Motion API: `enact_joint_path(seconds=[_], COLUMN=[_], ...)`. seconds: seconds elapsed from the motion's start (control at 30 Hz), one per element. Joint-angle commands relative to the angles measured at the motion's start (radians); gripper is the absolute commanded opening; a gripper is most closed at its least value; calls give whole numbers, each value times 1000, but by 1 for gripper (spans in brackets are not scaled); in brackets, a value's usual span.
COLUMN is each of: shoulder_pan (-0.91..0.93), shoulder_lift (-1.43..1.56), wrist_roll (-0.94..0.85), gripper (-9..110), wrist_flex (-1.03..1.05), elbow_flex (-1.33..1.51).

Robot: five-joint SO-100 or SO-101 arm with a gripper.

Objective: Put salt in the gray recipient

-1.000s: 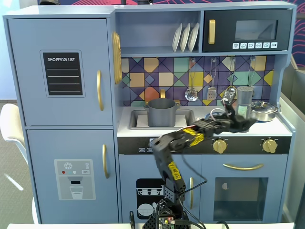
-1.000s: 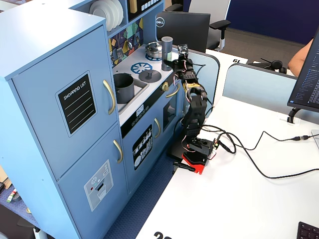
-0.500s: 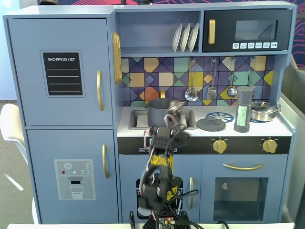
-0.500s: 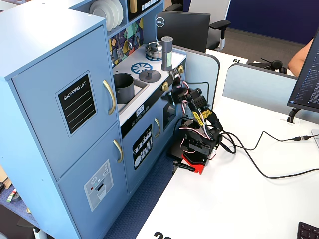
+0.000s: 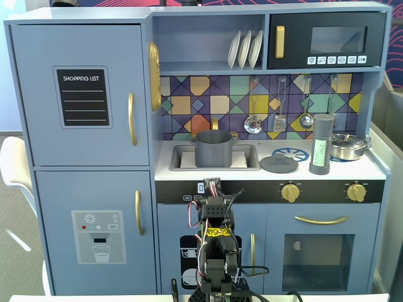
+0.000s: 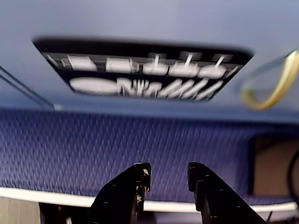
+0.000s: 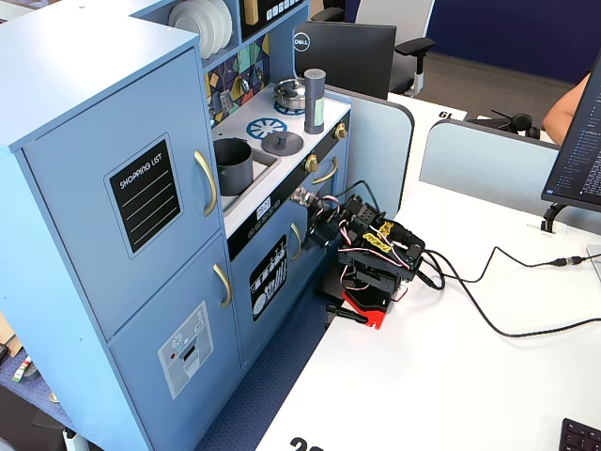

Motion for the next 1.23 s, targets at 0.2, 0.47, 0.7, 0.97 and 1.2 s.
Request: enact_joint_path(seconds=[0.2, 0.47, 0.7, 0.97, 1.2], shoulder_pan=[-17, 3, 20, 20, 20], shoulder_lift=[5, 5, 5, 5, 5], wrist_roll=[84, 80, 20, 20, 20], gripper=[0, 4, 5, 6, 6], wrist_flex=[3, 55, 64, 64, 64], elbow_flex=[143, 144, 144, 144, 144])
